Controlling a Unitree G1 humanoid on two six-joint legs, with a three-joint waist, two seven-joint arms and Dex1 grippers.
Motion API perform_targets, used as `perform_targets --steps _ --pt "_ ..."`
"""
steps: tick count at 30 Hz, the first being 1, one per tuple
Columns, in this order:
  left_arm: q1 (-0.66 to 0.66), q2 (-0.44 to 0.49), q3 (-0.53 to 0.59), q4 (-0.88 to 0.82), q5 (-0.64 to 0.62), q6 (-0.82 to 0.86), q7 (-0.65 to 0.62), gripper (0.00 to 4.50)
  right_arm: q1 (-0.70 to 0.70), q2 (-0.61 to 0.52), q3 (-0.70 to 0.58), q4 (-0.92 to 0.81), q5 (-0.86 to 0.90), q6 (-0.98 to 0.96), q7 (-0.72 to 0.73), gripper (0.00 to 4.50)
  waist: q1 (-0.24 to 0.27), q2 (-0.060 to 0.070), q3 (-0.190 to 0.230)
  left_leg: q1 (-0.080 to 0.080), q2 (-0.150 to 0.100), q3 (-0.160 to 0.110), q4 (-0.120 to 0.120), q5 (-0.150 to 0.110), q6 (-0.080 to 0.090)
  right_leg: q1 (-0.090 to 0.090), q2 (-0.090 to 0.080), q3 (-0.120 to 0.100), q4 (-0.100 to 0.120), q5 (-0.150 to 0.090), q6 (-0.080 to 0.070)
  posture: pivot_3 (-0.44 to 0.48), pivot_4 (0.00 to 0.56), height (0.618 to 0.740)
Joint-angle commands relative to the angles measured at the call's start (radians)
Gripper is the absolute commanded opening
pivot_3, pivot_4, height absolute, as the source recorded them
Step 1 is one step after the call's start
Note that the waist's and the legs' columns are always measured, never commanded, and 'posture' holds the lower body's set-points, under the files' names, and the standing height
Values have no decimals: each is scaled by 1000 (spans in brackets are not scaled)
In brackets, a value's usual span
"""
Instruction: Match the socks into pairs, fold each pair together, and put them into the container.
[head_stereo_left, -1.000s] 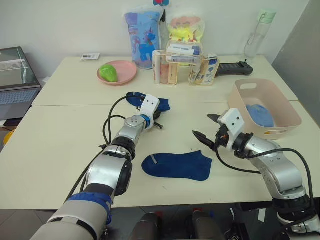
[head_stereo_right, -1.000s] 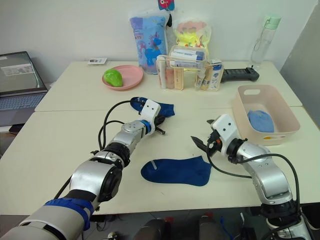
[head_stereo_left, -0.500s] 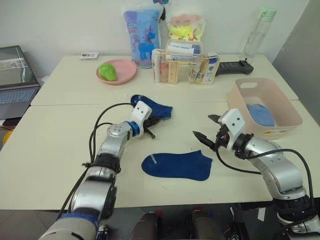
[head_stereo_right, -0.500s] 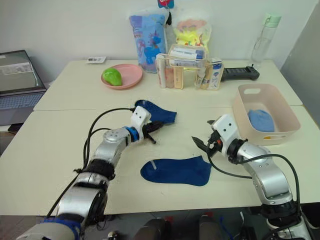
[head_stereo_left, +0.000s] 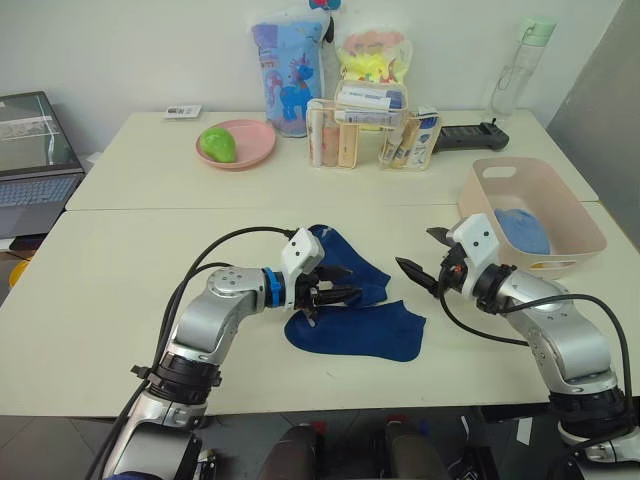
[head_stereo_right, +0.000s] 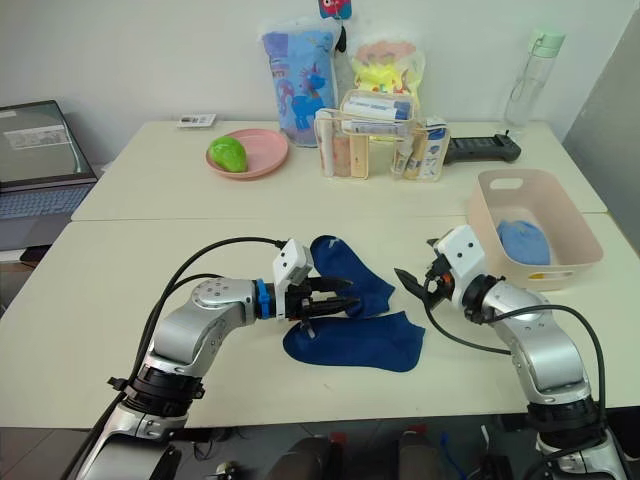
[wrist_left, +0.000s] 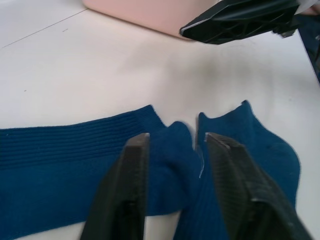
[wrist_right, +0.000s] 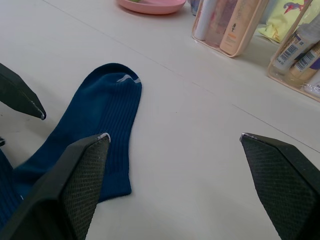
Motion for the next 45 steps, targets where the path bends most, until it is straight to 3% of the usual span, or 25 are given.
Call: perform_targets --steps 1,4,6,10,18,21,32,37,45 --pt "-31 42 38 -7 -27 -13 -17 3302 -4 -25 -1 -16 1 8 17 4500 0 0 0 0 0 0 0 0 0 0 0 0 0 0 0 0 150 740" --pt "-122 10 84 217 74 -187 146 4231 -9 -25 26 -11 -3 18 27 4500 2 0 0 0 0 0 0 0 0 0 0 0 0 0 0 0 150 740" --pt "-189 -10 104 384 131 -298 243 4231 -12 -19 59 -10 -10 34 27 4500 4 0 0 0 0 -1 2 0 0 1 0 -1 0 0 0 0 150 740" --pt "-273 -27 82 593 213 -451 306 4231 -22 -6 101 -3 -21 44 18 4500 2 -1 0 -1 0 0 2 0 0 0 0 -1 0 0 0 0 150 740" --pt "-416 -88 92 963 293 -527 431 4231 -27 -1 140 2 -40 66 17 4500 1 -1 0 -2 -1 -1 4 0 0 -1 0 -1 1 0 0 0 150 740" --pt "-435 -101 102 1023 285 -542 409 3676 -24 -9 144 2 -44 74 23 4500 1 -1 0 -3 -1 -1 5 0 0 -1 0 -1 1 0 0 0 150 740" --pt "-421 -99 125 1043 268 -556 373 30 -48 0 159 32 -51 108 22 4500 0 -1 0 -3 -1 -1 7 0 0 -1 0 -1 4 0 0 0 150 740" --pt "-372 -86 152 982 256 -536 384 8 -61 10 184 52 -55 112 34 4500 -2 -1 0 -3 -1 -1 7 0 0 -1 0 -1 4 0 0 0 150 740" --pt "-228 -76 198 722 212 -433 417 8 -87 50 198 97 -40 142 35 4500 -6 -1 0 -3 -1 -1 7 0 0 -2 0 -1 6 0 0 0 150 740"
